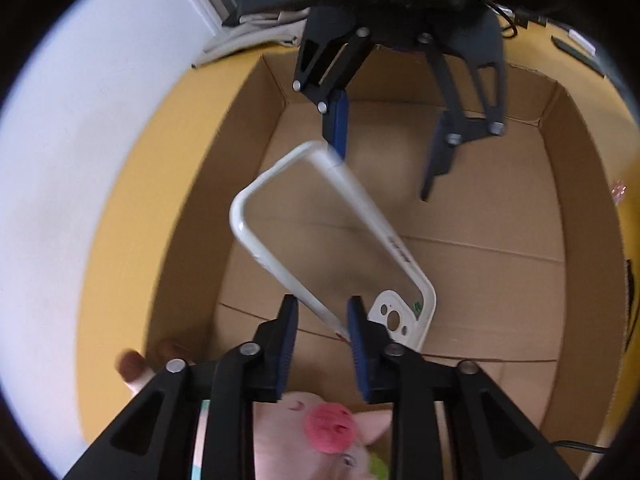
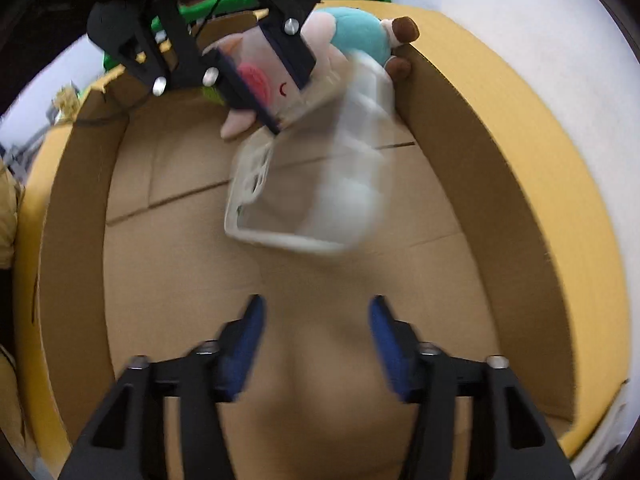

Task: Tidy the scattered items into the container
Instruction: 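Lower the phone case into the box and open both grippers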

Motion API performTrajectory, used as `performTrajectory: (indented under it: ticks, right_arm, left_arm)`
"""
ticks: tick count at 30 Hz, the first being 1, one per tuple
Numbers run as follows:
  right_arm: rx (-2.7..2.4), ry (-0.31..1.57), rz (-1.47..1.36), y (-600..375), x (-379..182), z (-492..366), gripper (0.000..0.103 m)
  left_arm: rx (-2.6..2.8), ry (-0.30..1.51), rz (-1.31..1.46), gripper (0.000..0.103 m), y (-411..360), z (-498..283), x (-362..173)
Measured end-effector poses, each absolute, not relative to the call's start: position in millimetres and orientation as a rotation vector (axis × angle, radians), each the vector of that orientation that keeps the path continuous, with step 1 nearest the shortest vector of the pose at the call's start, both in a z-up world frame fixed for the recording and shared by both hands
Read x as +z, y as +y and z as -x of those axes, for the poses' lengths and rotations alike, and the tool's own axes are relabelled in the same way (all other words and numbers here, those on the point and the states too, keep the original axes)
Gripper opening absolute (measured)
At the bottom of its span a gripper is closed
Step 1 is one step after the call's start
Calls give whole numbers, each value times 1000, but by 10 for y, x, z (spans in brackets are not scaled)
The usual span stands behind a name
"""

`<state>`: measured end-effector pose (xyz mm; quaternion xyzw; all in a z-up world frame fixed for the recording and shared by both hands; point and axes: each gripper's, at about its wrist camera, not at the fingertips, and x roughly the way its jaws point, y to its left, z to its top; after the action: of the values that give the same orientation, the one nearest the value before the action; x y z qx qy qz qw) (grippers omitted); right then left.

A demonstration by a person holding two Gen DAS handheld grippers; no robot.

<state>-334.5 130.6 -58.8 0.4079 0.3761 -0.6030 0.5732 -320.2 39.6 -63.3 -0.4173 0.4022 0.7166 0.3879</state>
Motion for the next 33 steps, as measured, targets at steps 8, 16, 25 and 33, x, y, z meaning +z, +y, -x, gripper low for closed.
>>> performTrajectory:
  ticks: [8,16,25,33]
  right_arm:
    - [-1641,689,-1032,1275,-465,3482,83]
    - [-1827,655,-1314,1001,-792,3719,56]
    - [-1971,552,-1399,1005,-821,3631,18]
    - [-2004,463,-1351,1087,-546,3448,6]
  left_arm:
    - [1926,859,1207,29,267,3059,-506]
    - [2009,652,1514,29,278,2969,-719]
    - [2091,565,1582,11,279,2756,-547]
    - [2170,474,1509,0,197,2460,7]
